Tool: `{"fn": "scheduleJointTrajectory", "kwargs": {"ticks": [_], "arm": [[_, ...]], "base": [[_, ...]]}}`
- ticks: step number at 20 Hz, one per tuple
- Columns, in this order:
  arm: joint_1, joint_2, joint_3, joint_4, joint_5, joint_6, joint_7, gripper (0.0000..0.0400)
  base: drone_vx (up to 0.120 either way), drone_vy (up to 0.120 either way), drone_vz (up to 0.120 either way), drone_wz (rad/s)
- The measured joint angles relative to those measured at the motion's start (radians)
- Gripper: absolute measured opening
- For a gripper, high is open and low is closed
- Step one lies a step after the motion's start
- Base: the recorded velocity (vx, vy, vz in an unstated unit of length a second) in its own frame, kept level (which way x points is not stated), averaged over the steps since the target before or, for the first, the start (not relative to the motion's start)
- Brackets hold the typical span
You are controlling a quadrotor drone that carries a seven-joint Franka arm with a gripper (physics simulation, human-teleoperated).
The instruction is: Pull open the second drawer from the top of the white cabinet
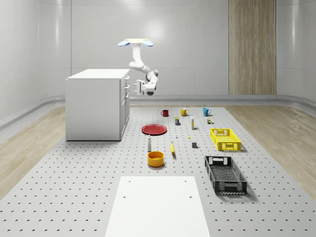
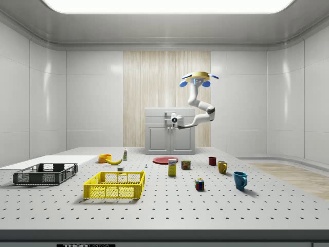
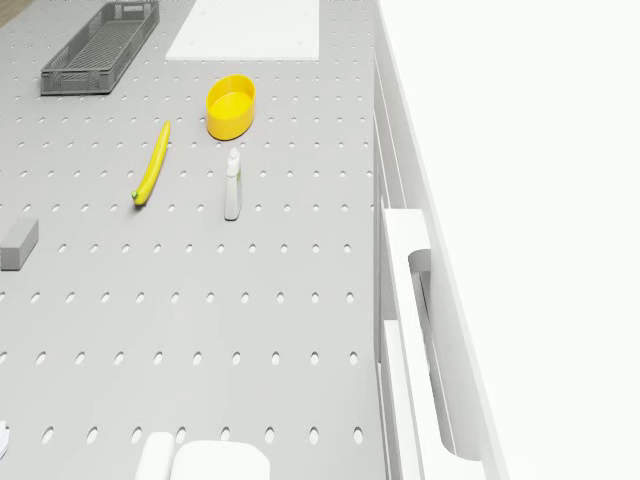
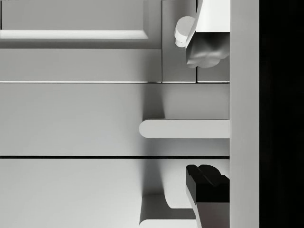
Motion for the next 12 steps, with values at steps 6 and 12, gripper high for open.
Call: {"fn": "scheduleJointTrajectory", "kwargs": {"ticks": [6,12], "arm": [[0.007,-0.008,-0.002,-0.001,-0.007,0.006,0.006,0.03],[0.013,-0.015,-0.003,-0.002,-0.013,0.012,0.011,0.03]], "base": [[0.0,0.0,0.0,0.0],[-0.013,0.0,0.0,0.0]]}}
